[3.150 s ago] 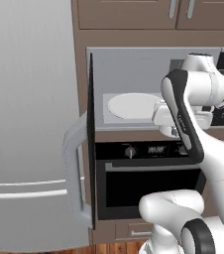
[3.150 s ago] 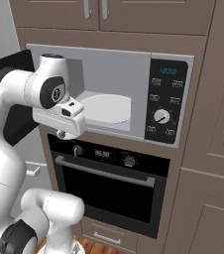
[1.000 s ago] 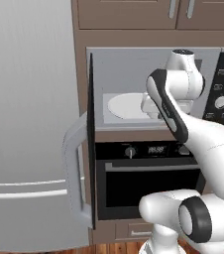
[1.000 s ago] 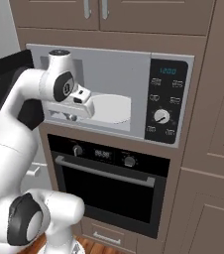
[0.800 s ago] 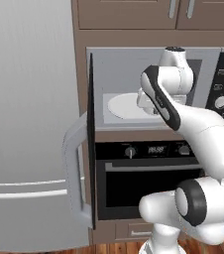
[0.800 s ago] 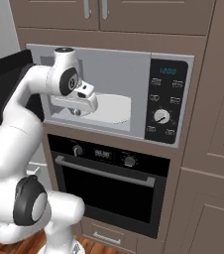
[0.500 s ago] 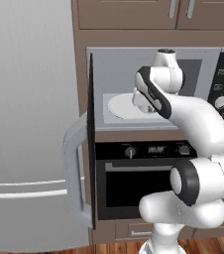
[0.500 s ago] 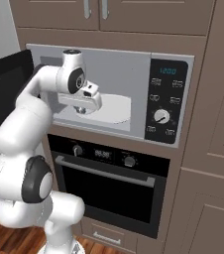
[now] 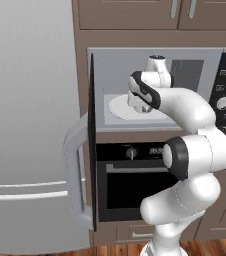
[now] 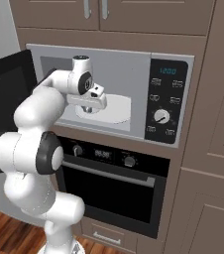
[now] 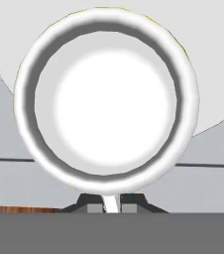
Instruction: Pick the mug from the counter and place it inside the microwave. Then close the microwave.
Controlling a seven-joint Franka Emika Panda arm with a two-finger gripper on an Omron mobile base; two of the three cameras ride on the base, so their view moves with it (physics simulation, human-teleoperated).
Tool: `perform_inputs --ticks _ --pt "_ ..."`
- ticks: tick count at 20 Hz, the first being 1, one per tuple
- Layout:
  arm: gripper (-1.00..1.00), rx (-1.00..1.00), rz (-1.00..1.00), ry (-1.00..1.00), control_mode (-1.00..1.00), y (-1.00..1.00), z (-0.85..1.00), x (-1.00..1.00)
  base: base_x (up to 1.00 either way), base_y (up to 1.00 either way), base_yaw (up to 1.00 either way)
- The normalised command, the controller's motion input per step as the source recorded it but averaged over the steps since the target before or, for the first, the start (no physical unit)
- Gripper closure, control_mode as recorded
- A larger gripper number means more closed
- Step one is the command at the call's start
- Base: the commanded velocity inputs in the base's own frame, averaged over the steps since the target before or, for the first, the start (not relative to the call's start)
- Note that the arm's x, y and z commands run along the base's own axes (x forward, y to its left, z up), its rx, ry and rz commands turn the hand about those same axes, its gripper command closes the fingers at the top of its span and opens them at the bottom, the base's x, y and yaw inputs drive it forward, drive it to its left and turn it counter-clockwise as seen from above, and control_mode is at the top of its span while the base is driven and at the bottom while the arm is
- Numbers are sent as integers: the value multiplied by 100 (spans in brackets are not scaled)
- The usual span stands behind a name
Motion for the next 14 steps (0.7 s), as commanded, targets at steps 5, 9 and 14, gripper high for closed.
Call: perform_inputs --ticks 5,9,14 --pt "100 0 0 7 -100 0 -22 56 0 0 0" --pt "100 0 0 0 -100 0 -13 7 0 0 0" --pt "100 0 0 0 -100 0 -6 0 0 0 0"
